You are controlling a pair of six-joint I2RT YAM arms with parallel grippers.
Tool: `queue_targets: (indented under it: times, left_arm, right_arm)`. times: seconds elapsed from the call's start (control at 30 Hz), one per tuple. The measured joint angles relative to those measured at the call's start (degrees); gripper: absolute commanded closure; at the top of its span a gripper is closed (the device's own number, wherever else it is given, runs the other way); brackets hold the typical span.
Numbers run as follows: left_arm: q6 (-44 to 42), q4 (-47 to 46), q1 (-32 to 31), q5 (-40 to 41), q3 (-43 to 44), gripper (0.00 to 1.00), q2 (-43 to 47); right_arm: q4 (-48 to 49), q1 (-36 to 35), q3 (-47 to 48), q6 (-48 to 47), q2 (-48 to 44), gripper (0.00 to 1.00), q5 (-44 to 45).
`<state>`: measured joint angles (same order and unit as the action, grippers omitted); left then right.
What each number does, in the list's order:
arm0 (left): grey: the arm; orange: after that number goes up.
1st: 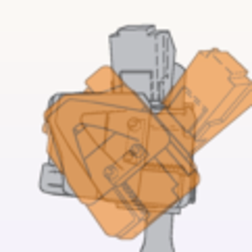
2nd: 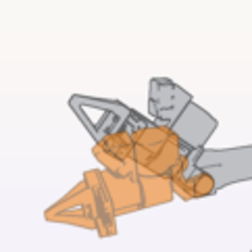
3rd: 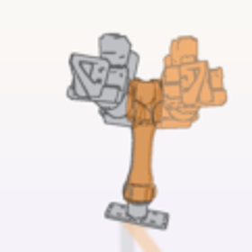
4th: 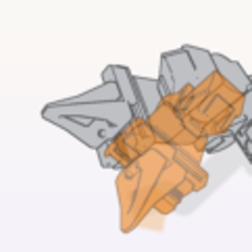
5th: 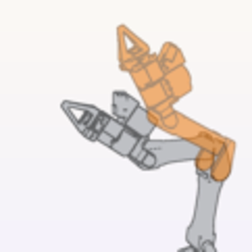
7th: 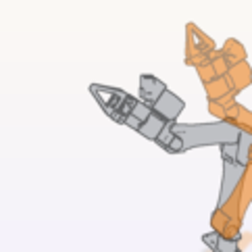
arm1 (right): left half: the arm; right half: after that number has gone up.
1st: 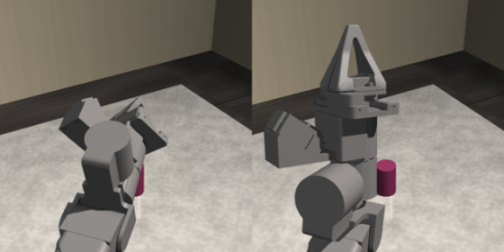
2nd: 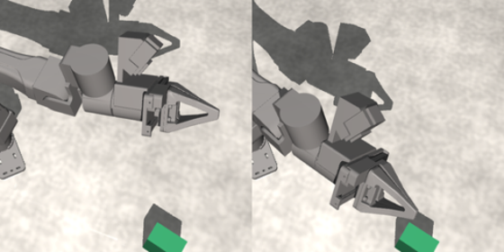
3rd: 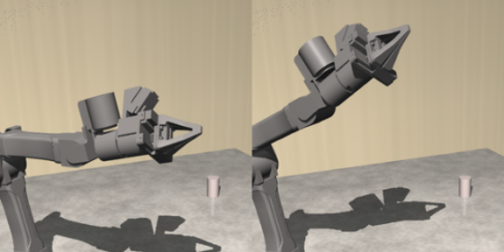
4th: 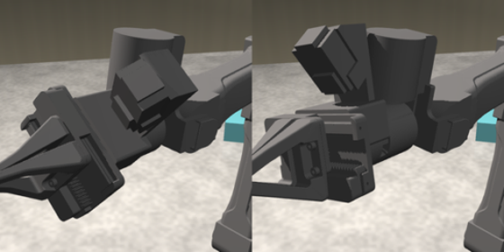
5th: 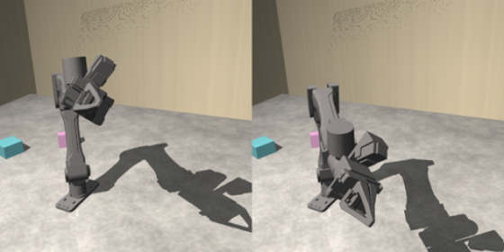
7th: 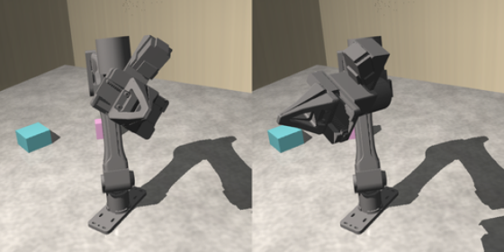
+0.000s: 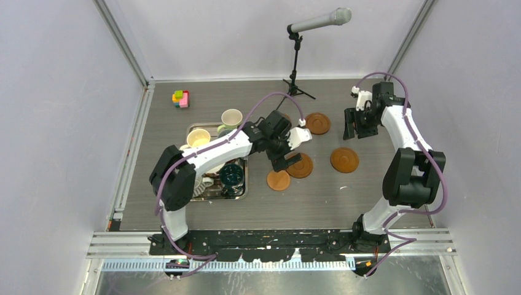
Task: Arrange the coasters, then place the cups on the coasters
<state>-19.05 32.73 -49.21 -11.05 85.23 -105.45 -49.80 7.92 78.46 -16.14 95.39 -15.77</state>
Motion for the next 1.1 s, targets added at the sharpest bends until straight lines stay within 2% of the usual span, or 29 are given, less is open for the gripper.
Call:
queue_targets:
  times: [0.1,0.37,0.5,0.67,0.93,1.1]
  left_arm:
    - [-1.11,1.16,0.39,-0.83,-3.80,0.09,0.04]
    - [-2.64,1.09,1.27,-1.01,-5.27,0.18,-2.43]
    - [-3.13,0.57,1.51,-0.98,-5.27,0.22,-5.55]
    - [-3.91,0.50,1.60,-2.36,-5.29,0.33,-7.69]
    - [-4.20,-0.46,0.66,-6.19,-8.66,0.43,-6.08]
    - [-4.31,-0.61,-2.84,-6.56,-12.52,0.47,-3.41]
  right_arm:
    - [-0.92,0.00,-1.42,-0.07,-2.97,0.36,-0.70]
    - [-3.13,0.44,-6.25,-0.15,-9.44,0.36,-1.31]
    - [-3.39,1.18,-7.34,-0.15,-10.19,0.37,-1.38]
    - [-3.67,1.70,-8.33,-0.20,-10.40,0.37,-1.33]
    - [-3.80,2.49,-9.05,-0.39,-10.40,0.37,-1.36]
    - [-3.78,3.06,-9.05,-0.57,-10.38,0.38,-1.36]
